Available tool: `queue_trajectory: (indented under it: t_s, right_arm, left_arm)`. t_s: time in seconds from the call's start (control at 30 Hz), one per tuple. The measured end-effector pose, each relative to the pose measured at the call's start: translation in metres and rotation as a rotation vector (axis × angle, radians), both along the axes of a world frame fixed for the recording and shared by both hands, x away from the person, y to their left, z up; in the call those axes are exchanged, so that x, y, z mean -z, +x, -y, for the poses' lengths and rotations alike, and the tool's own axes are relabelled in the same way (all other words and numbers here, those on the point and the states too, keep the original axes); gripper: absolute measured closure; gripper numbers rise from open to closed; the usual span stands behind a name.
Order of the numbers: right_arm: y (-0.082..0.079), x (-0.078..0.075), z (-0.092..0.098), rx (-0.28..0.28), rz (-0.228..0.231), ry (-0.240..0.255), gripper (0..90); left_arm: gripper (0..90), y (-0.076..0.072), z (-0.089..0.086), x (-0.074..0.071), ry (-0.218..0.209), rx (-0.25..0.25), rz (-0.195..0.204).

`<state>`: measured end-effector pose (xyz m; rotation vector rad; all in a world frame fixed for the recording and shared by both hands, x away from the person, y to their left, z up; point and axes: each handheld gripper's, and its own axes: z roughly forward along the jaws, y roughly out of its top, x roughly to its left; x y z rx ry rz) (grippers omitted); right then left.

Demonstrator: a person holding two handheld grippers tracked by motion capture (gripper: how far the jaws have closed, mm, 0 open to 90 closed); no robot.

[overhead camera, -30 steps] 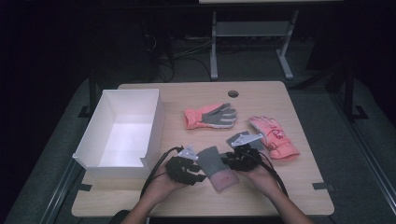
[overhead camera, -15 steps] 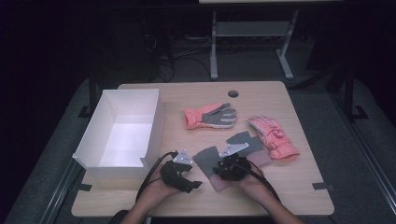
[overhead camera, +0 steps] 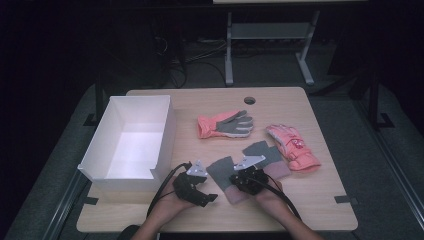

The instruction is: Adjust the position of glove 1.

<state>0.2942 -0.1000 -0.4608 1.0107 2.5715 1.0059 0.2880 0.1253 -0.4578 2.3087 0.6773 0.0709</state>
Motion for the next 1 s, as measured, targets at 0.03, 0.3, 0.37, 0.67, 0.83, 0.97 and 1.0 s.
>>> queue_trajectory:
  t_s: [0.03, 0.3, 0.37, 0.67, 0.83, 0.97, 1.0]
  right_arm:
    - [0.000, -0.001, 0.001, -0.001, -0.003, 0.009, 86.1]
    - [0.004, -0.017, 0.016, 0.017, -0.022, 0.087, 86.4]
    - [0.003, -0.022, 0.022, 0.028, -0.028, 0.103, 86.3]
    - [0.012, -0.043, 0.053, 0.050, -0.004, 0.130, 86.3]
    - [0.020, -0.047, 0.066, 0.073, -0.001, 0.119, 86.3]
    - [0.028, -0.051, 0.081, 0.099, 0.003, 0.121, 86.2]
    - [0.030, -0.051, 0.085, 0.105, -0.001, 0.133, 86.2]
  left_arm:
    - [24.7, 0.001, -0.001, -0.001, 0.001, 0.002, 0.004]
    - [24.7, 0.003, -0.006, -0.002, 0.002, -0.006, 0.013]
    - [24.6, 0.003, -0.006, -0.002, 0.003, -0.003, 0.015]
    - [19.7, 0.002, -0.002, -0.001, -0.001, 0.006, 0.037]
    - [15.0, 0.003, -0.002, 0.000, 0.005, 0.014, 0.044]
    - [13.7, 0.003, -0.003, -0.001, 0.011, 0.019, 0.051]
    - [13.7, 0.003, -0.002, -0.001, 0.009, 0.022, 0.051]
